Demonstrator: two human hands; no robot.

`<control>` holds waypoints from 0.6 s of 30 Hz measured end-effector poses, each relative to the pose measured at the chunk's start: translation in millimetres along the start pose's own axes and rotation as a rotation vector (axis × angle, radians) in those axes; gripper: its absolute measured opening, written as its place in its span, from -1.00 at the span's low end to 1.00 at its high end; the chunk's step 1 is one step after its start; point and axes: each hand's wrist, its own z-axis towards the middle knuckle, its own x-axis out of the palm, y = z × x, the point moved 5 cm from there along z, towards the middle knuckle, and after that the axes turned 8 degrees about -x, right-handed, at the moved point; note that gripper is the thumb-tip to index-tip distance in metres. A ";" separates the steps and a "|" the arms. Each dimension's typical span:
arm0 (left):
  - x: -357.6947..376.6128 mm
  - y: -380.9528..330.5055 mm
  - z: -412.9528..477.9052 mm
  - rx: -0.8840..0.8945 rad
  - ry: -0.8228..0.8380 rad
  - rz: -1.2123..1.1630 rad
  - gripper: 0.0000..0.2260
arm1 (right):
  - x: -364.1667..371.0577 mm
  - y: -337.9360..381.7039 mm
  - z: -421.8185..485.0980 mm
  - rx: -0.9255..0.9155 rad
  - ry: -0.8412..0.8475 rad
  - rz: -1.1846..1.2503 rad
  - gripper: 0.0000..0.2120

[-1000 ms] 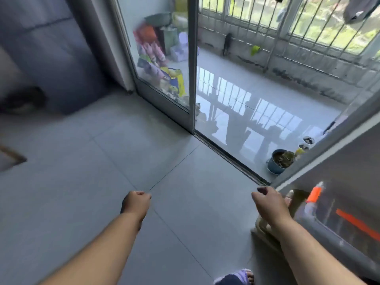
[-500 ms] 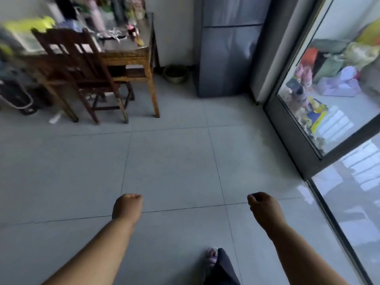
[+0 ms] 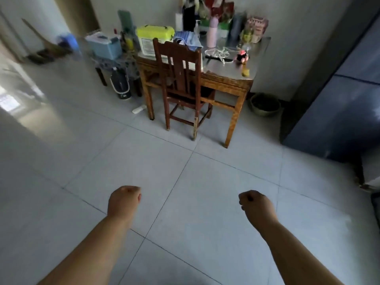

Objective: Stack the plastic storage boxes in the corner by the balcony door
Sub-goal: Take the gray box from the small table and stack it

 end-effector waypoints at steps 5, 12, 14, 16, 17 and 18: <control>-28.0 -39.4 87.4 -0.061 -0.103 -0.144 -0.78 | 31.1 103.5 94.2 -0.119 0.065 -0.027 -0.76; -52.2 -113.8 230.1 -0.078 -0.087 -0.210 -0.75 | 90.3 227.2 208.5 -0.149 0.063 -0.020 -0.77; -62.7 -145.6 272.0 -0.084 -0.080 -0.285 -0.79 | 107.7 262.5 238.5 -0.152 0.058 -0.027 -0.78; -74.4 -183.5 313.9 -0.067 -0.075 -0.308 -0.79 | 120.5 302.3 267.9 -0.176 0.051 -0.032 -0.77; -81.4 -203.1 337.1 -0.067 -0.080 -0.321 -0.78 | 127.8 323.8 284.6 -0.186 0.052 -0.040 -0.76; -86.2 -219.8 354.2 -0.062 -0.080 -0.344 -0.79 | 132.5 340.2 297.2 -0.193 0.044 -0.034 -0.75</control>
